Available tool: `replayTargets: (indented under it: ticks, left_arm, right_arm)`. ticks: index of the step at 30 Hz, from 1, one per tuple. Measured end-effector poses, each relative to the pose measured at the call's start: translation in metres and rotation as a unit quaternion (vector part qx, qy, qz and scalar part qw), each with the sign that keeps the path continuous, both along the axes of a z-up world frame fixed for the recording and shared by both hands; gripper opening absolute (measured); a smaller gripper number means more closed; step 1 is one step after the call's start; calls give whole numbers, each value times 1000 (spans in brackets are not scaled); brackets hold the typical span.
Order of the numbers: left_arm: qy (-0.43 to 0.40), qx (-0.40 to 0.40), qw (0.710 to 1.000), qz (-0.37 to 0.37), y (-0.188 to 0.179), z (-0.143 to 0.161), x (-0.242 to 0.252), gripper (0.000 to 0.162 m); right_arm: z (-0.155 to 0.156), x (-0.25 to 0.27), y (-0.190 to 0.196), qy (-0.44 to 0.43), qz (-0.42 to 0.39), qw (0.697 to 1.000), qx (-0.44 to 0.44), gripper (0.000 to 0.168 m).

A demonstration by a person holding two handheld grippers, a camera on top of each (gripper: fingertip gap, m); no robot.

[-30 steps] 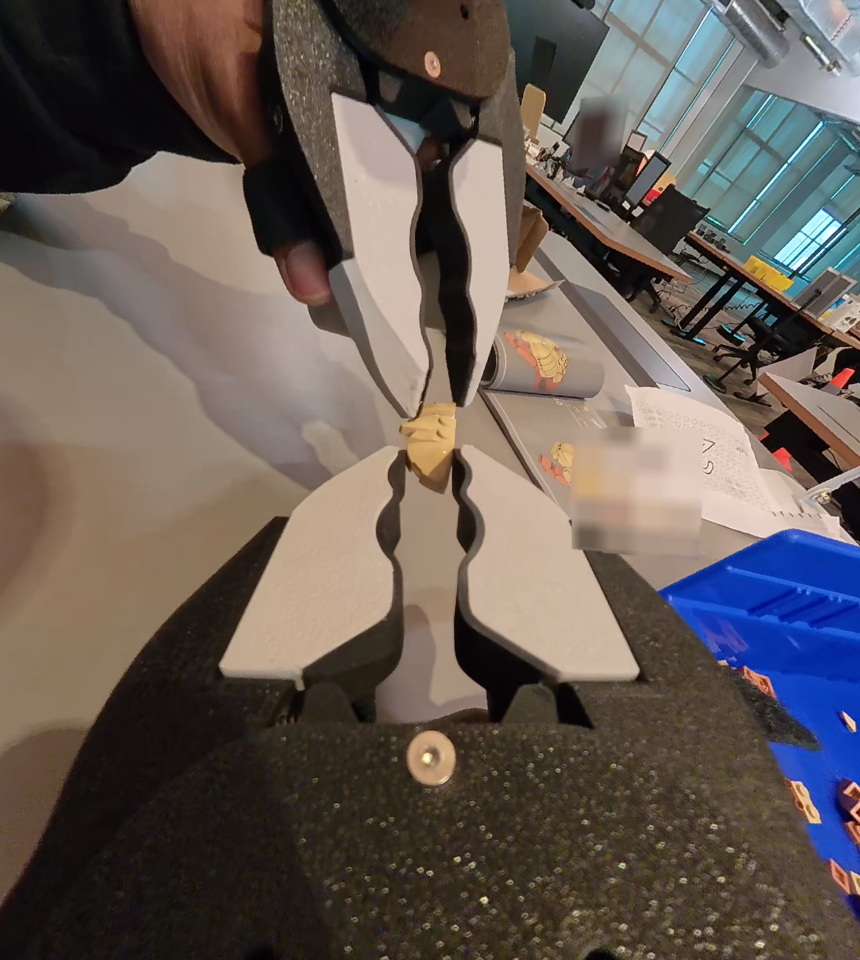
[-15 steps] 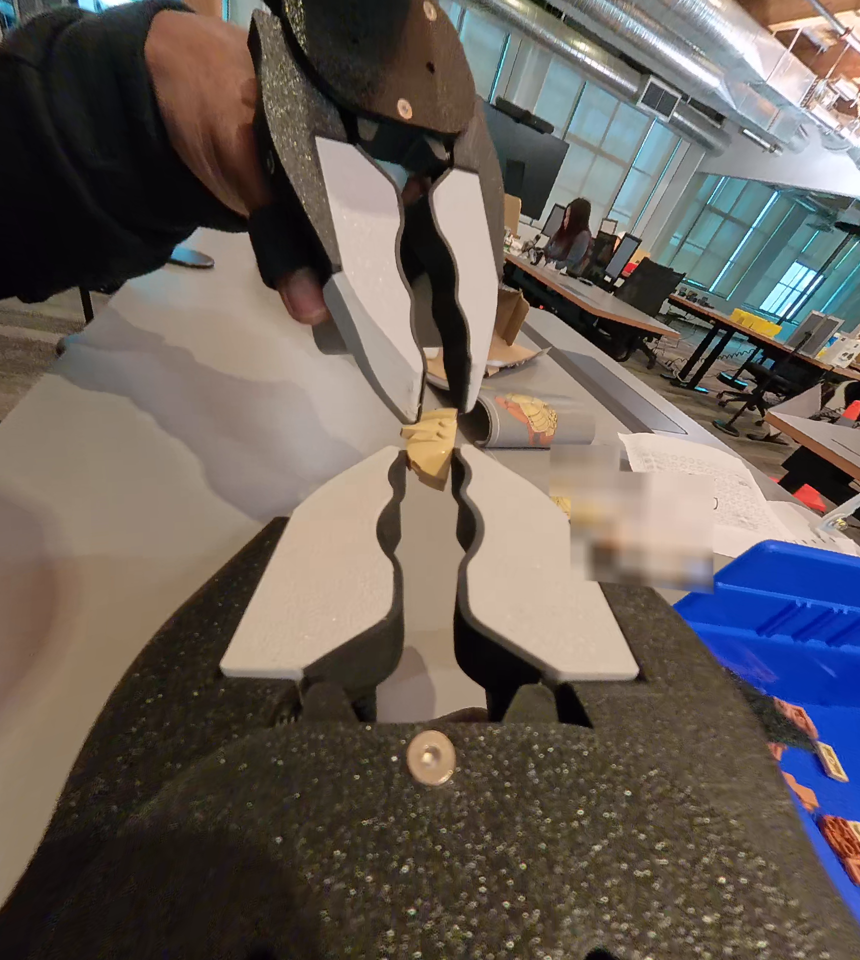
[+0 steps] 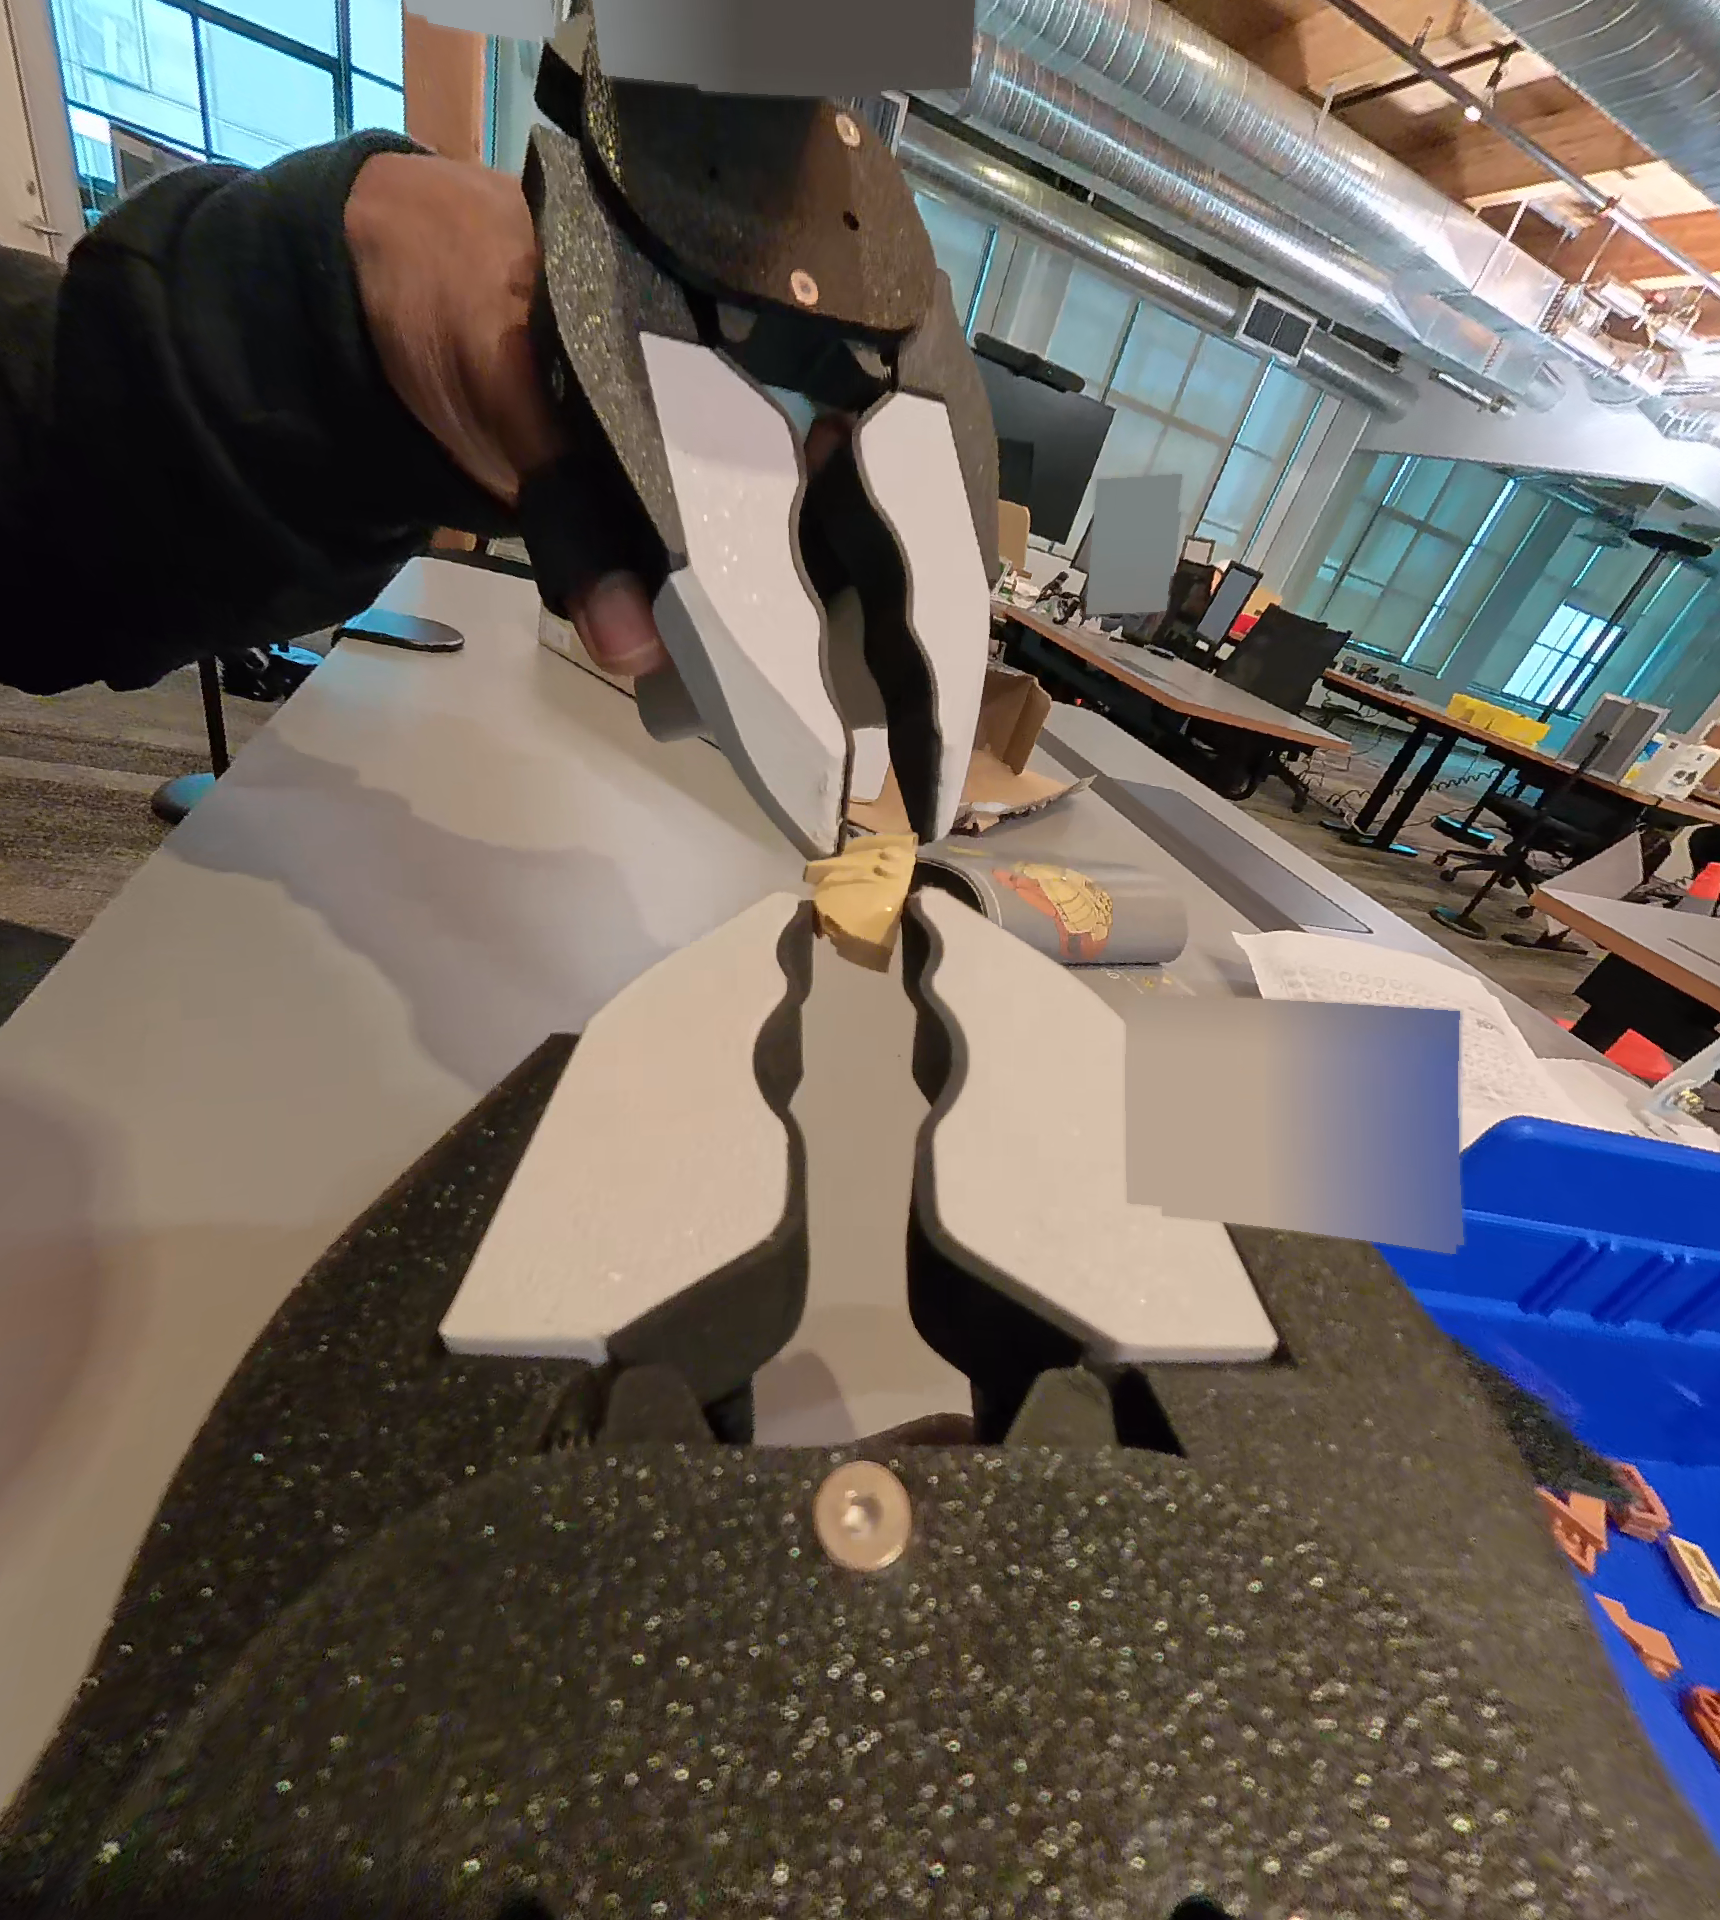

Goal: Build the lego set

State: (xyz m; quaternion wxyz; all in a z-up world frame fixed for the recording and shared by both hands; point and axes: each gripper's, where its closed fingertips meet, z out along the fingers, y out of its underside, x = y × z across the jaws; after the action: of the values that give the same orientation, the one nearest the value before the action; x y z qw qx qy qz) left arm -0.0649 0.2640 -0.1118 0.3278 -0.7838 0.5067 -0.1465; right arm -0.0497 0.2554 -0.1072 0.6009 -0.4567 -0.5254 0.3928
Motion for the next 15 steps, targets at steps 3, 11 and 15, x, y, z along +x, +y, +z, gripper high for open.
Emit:
replayTargets:
  ticks: [3, 11, 15]
  left_arm:
    - [1, 2, 1000, 0, -1, 1, 0, 22]
    - [-3, 8, 1000, -1, -2, 4, 2, 22]
    - [-14, 7, 1000, -2, 0, 2, 1, 23]
  right_arm:
    - [1, 0, -1, 4, 3, 1000, -1, 16]
    - [6, 2, -3, 19, 9, 1000, -4, 16]
    - [4, 2, -2, 15, 11, 1000, -9, 16]
